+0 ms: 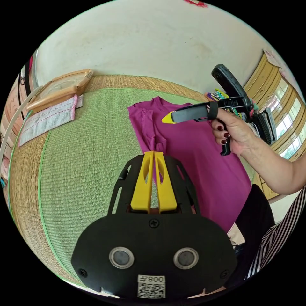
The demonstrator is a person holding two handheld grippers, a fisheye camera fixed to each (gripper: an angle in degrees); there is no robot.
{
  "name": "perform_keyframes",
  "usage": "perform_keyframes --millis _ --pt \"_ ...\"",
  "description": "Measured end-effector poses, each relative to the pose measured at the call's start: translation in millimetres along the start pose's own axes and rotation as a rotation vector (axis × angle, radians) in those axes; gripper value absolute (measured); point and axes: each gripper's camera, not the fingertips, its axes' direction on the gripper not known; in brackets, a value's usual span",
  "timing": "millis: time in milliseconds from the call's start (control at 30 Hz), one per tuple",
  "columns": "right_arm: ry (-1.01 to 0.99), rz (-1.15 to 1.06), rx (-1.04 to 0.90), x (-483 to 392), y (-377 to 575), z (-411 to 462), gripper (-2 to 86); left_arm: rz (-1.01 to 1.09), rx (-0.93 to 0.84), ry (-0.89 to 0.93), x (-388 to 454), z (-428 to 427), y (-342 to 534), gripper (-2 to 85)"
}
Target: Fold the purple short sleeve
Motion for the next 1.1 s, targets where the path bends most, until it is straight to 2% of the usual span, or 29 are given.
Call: perform_keyframes --millis 200,567,733,933,1100 --pt "-0.036 0.074 0.007 6 89 -54 0.2 -0.020 0.006 0.189 -5 -34 20 0.1" --pt "-0.090 0.323 0.120 9 285 -150 0.1 -0.212 -0.098 0.320 12 -97 130 0.7" --pt "0.038 0.406 0.118 7 360 -175 0.6 -0.357 -0.074 0.438 20 -112 176 3.7" --pt "0.113 0.483 0.111 7 427 -179 3.3 -0.414 -0.138 0.371 29 -118 198 7.5" --pt "0.084 0.543 0.140 12 465 -173 5.7 -0.411 -0.245 0.314 34 -103 200 9.2"
